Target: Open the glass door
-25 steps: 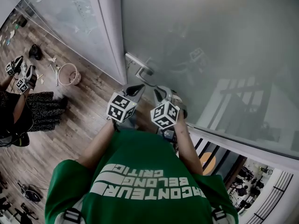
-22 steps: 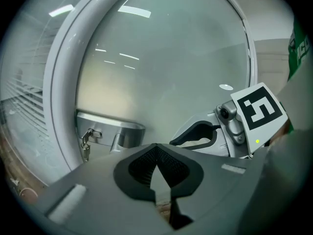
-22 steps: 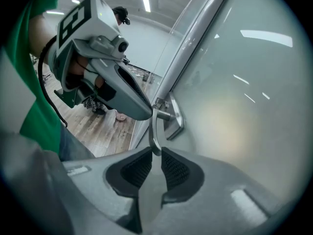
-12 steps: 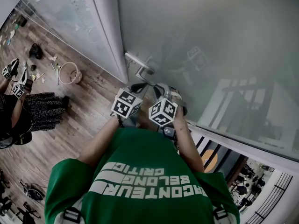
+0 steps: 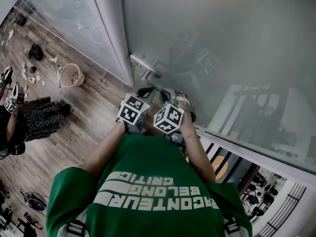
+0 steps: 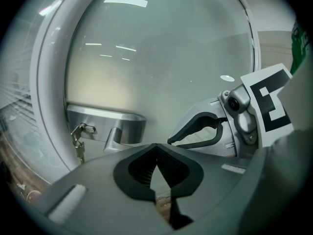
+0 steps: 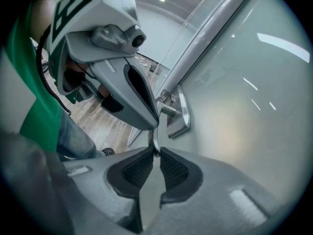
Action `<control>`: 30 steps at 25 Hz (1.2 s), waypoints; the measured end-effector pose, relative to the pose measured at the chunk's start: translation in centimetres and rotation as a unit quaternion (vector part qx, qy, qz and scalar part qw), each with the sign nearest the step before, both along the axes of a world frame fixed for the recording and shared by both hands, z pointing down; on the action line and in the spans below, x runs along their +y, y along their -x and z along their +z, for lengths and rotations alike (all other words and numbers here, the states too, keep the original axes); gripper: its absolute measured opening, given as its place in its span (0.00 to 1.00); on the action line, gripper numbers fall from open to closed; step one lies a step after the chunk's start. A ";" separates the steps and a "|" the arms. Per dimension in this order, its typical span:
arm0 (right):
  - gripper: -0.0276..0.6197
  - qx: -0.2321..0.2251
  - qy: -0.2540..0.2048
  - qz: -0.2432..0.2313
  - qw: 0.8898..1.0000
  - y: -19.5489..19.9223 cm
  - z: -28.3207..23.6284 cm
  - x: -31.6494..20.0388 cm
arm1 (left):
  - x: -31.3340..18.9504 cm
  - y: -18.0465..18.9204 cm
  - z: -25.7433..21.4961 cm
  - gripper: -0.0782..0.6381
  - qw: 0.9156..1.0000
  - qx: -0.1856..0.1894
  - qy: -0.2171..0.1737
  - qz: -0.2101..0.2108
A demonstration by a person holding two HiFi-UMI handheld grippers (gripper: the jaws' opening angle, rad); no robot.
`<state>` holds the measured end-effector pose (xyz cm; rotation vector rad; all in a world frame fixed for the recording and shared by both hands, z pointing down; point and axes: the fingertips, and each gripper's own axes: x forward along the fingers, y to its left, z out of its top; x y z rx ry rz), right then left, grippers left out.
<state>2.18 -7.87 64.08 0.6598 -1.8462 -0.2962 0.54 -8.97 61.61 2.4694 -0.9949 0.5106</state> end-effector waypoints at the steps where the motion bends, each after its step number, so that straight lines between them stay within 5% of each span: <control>1: 0.10 0.001 0.000 0.002 1.000 0.0 0.0 0.0 | 0.0 0.1 0.1 0.13 1.000 -0.003 0.000 -0.002; 18: 0.09 0.002 0.018 0.019 1.000 0.4 1.4 0.0 | 0.0 0.1 0.8 0.13 1.000 -0.021 0.013 -0.003; 30: 0.10 -0.041 0.038 0.038 0.998 1.8 5.0 -0.5 | -0.6 0.8 2.7 0.13 0.999 -0.034 0.029 -0.011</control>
